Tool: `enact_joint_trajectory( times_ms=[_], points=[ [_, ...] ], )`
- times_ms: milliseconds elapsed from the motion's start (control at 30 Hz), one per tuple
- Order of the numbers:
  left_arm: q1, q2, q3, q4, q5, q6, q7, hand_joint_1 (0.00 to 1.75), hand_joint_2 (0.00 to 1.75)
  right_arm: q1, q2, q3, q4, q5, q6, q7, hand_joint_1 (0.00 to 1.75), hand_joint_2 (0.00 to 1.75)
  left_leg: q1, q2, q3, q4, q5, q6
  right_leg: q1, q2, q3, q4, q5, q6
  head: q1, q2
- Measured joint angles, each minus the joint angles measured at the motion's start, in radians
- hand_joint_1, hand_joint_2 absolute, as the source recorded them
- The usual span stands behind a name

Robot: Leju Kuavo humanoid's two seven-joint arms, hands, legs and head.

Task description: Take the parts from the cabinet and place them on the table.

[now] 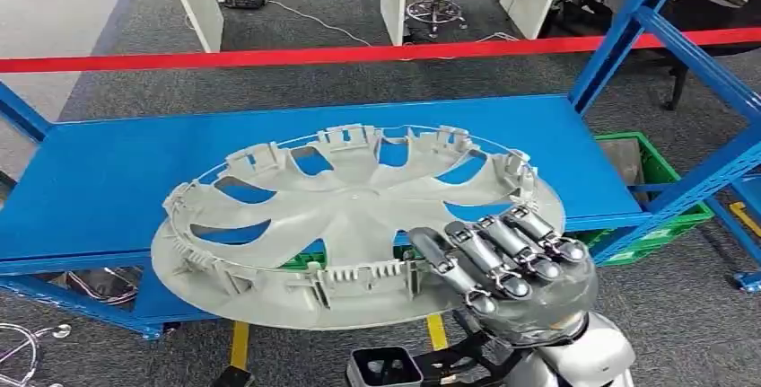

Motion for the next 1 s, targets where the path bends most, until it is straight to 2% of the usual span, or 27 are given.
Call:
enact_joint_trajectory(
  times_ms=[100, 133, 167, 200, 233, 300, 333, 367, 400, 433, 467, 500, 533, 567, 600, 633, 667, 700, 733, 767, 800, 833, 867, 900, 933, 1000],
  points=[
    [0.0, 0.002, 0.0, 0.0, -0.002, 0.005, 0.006, 0.0, 0.0, 0.0, 0.0, 0.0, 0.0, 0.0, 0.0, 0.005, 1.75, 1.75, -0.002, 0.0, -0.002, 0.004, 0.0, 0.006, -0.003, 0.0, 0.001, -0.001, 0.004, 0.007, 0.001, 0.0],
    [0.0, 0.003, 0.0, 0.0, -0.003, 0.006, 0.008, 0.0, 0.0, 0.0, 0.0, 0.001, 0.0, 0.0, 0.0, 0.008, 1.75, 1.75, -0.004, 0.0, -0.003, 0.005, 0.003, 0.01, -0.004, 0.0, 0.001, -0.004, 0.008, 0.013, 0.0, 0.0],
    [-0.001, 0.003, 0.0, 0.0, -0.004, 0.009, 0.009, 0.0, 0.0, 0.0, 0.0, 0.001, 0.0, 0.0, 0.0, 0.012, 1.75, 1.75, -0.002, 0.0, -0.002, -0.006, 0.012, 0.019, -0.002, 0.0, 0.002, -0.005, 0.011, 0.018, 0.0, 0.0],
    [-0.002, 0.002, 0.0, 0.0, -0.007, 0.012, 0.012, 0.0, 0.0, 0.0, -0.001, 0.001, 0.0, 0.0, 0.0, 0.017, 1.75, 1.75, 0.005, 0.005, 0.005, -0.017, 0.021, 0.025, -0.003, 0.0, -0.012, 0.006, -0.012, 0.016, 0.002, 0.0],
    [-0.003, 0.002, 0.0, 0.0, -0.008, 0.015, 0.013, 0.0, 0.0, 0.0, -0.002, 0.002, 0.0, -0.001, 0.0, 0.023, 1.75, 1.75, 0.005, 0.006, 0.002, -0.019, 0.025, 0.032, -0.001, 0.0, -0.029, 0.052, -0.051, 0.012, 0.003, 0.0],
    [-0.002, 0.001, 0.0, 0.0, -0.01, 0.016, 0.014, 0.0, 0.0, 0.0, -0.002, 0.002, 0.001, 0.0, 0.0, 0.026, 1.75, 1.75, 0.002, 0.007, -0.006, -0.017, 0.028, 0.036, 0.001, 0.001, -0.095, 0.213, -0.13, 0.012, 0.002, 0.0],
    [-0.002, 0.002, 0.0, 0.0, -0.01, 0.016, 0.014, 0.0, 0.0, 0.001, -0.002, 0.002, 0.002, 0.0, 0.0, 0.027, 1.75, 1.75, -0.001, 0.008, -0.01, -0.016, 0.03, 0.037, 0.001, 0.001, -0.131, 0.295, -0.159, 0.013, 0.002, 0.0],
    [-0.002, 0.002, 0.0, 0.0, -0.011, 0.017, 0.015, 0.0, 0.0, 0.002, -0.002, 0.002, 0.003, 0.0, 0.0, 0.029, 1.75, 1.75, -0.002, 0.008, -0.013, -0.014, 0.03, 0.036, 0.001, 0.001, -0.144, 0.328, -0.159, 0.013, 0.002, 0.0],
    [-0.002, 0.002, 0.0, 0.0, -0.013, 0.017, 0.015, 0.0, 0.0, 0.002, -0.002, 0.002, 0.005, 0.0, 0.0, 0.032, 1.75, 1.75, -0.002, 0.008, -0.015, -0.011, 0.031, 0.036, 0.001, 0.0, -0.133, 0.311, -0.133, 0.012, 0.002, 0.0],
    [-0.002, 0.002, 0.0, 0.0, -0.013, 0.018, 0.016, 0.0, 0.0, 0.002, -0.002, 0.002, 0.005, 0.0, 0.0, 0.035, 1.75, 1.75, -0.002, 0.007, -0.016, -0.008, 0.031, 0.035, 0.001, 0.0, -0.099, 0.25, -0.09, 0.011, 0.002, 0.0],
    [-0.002, 0.002, 0.0, 0.0, -0.014, 0.019, 0.018, 0.0, 0.0, 0.002, -0.002, 0.002, 0.005, 0.0, 0.0, 0.039, 1.75, 1.75, -0.002, 0.006, -0.016, -0.004, 0.03, 0.033, 0.0, 0.0, -0.051, 0.159, -0.044, 0.008, 0.002, 0.0],
    [-0.002, 0.002, 0.0, 0.0, -0.016, 0.019, 0.018, 0.0, 0.0, 0.002, -0.002, 0.002, 0.005, 0.0, 0.0, 0.043, 1.75, 1.75, -0.002, 0.005, -0.018, 0.002, 0.028, 0.029, 0.0, 0.0, -0.006, 0.071, -0.012, 0.004, 0.002, 0.0],
    [-0.002, 0.002, 0.001, 0.0, -0.016, 0.02, 0.018, 0.0, 0.0, 0.001, -0.003, 0.003, 0.005, 0.0, 0.0, 0.046, 1.75, 1.75, -0.005, 0.004, -0.026, 0.006, 0.027, 0.021, 0.003, 0.003, 0.022, 0.04, -0.034, 0.001, 0.002, 0.0],
    [-0.003, 0.002, 0.001, 0.0, -0.017, 0.023, 0.019, 0.0, 0.0, 0.002, -0.003, 0.005, 0.005, -0.001, 0.0, 0.05, 1.75, 1.75, -0.006, 0.003, -0.034, 0.013, 0.03, 0.013, 0.006, 0.005, 0.02, 0.033, -0.024, -0.001, 0.0, 0.0],
    [-0.003, 0.003, 0.001, 0.0, -0.017, 0.025, 0.019, 0.0, 0.0, 0.003, -0.003, 0.006, 0.006, 0.0, 0.0, 0.053, 1.75, 1.75, -0.006, 0.003, -0.037, 0.016, 0.036, 0.005, 0.006, 0.005, 0.012, 0.031, -0.025, -0.002, 0.0, 0.0],
    [-0.002, 0.003, 0.001, 0.0, -0.019, 0.028, 0.021, 0.0, 0.0, 0.003, -0.003, 0.006, 0.006, 0.001, 0.0, 0.055, 1.75, 1.75, -0.005, 0.003, -0.042, 0.015, 0.041, -0.002, 0.008, 0.006, 0.008, 0.031, -0.027, -0.007, 0.001, 0.0],
    [-0.001, 0.004, 0.001, 0.0, -0.02, 0.031, 0.023, 0.0, 0.0, 0.003, -0.003, 0.006, 0.006, 0.001, 0.0, 0.059, 1.75, 1.75, -0.006, 0.003, -0.046, 0.016, 0.045, -0.008, 0.006, 0.005, 0.003, 0.027, -0.021, -0.017, 0.0, 0.0],
    [-0.001, 0.008, 0.001, 0.0, -0.02, 0.032, 0.024, 0.0, 0.0, 0.003, -0.003, 0.007, 0.007, 0.001, 0.0, 0.061, 1.75, 1.75, -0.003, 0.002, -0.053, 0.022, 0.033, -0.012, -0.001, -0.001, 0.001, 0.02, -0.013, -0.027, 0.002, 0.0],
    [-0.001, 0.007, 0.001, 0.0, -0.021, 0.033, 0.024, 0.0, 0.0, 0.003, -0.003, 0.008, 0.008, 0.001, 0.0, 0.061, 1.75, 1.75, -0.003, 0.005, -0.063, 0.047, -0.003, -0.02, -0.001, -0.002, -0.008, 0.019, -0.007, -0.035, -0.004, 0.0],
    [-0.001, 0.007, 0.001, 0.0, -0.021, 0.034, 0.025, 0.0, 0.0, 0.003, -0.003, 0.008, 0.008, 0.0, 0.0, 0.063, 1.75, 1.75, 0.002, 0.006, -0.084, 0.109, -0.055, -0.028, 0.0, -0.005, -0.017, 0.02, -0.001, -0.042, -0.009, 0.0],
    [-0.001, 0.008, 0.001, 0.0, -0.021, 0.034, 0.025, 0.0, 0.0, 0.003, -0.003, 0.008, 0.009, 0.001, 0.0, 0.063, 1.75, 1.75, 0.006, 0.007, -0.11, 0.192, -0.105, -0.034, 0.001, -0.007, -0.025, 0.02, 0.006, -0.042, -0.008, 0.0],
    [-0.001, 0.008, 0.001, 0.0, -0.021, 0.034, 0.025, 0.0, 0.0, 0.003, -0.003, 0.008, 0.01, 0.001, 0.0, 0.063, 1.75, 1.75, 0.009, 0.007, -0.133, 0.27, -0.143, -0.039, 0.003, -0.01, -0.035, 0.021, 0.013, -0.043, -0.008, 0.0],
    [0.0, 0.008, 0.001, 0.0, -0.021, 0.034, 0.026, 0.0, 0.0, 0.003, -0.003, 0.008, 0.01, 0.001, 0.0, 0.063, 1.75, 1.75, 0.011, 0.007, -0.139, 0.312, -0.154, -0.042, 0.003, -0.012, -0.044, 0.022, 0.019, -0.042, -0.008, 0.0],
    [0.0, 0.009, 0.001, 0.0, -0.021, 0.034, 0.026, 0.0, 0.0, 0.003, -0.003, 0.008, 0.01, 0.001, 0.0, 0.063, 1.75, 1.75, 0.013, 0.007, -0.125, 0.309, -0.137, -0.044, 0.003, -0.013, -0.053, 0.023, 0.026, -0.041, -0.008, 0.0],
    [0.0, 0.009, 0.001, 0.0, -0.021, 0.034, 0.026, 0.0, 0.0, 0.003, -0.003, 0.008, 0.01, 0.001, 0.0, 0.063, 1.75, 1.75, 0.014, 0.007, -0.094, 0.267, -0.104, -0.045, 0.003, -0.013, -0.061, 0.024, 0.032, -0.039, -0.008, 0.0],
    [-0.001, 0.01, 0.001, 0.0, -0.021, 0.034, 0.026, 0.0, 0.0, 0.003, -0.003, 0.008, 0.01, 0.001, 0.0, 0.063, 1.75, 1.75, 0.018, 0.009, 0.019, 0.087, -0.03, -0.044, 0.001, -0.013, -0.074, 0.026, 0.045, -0.032, -0.008, 0.0]
  ],
)
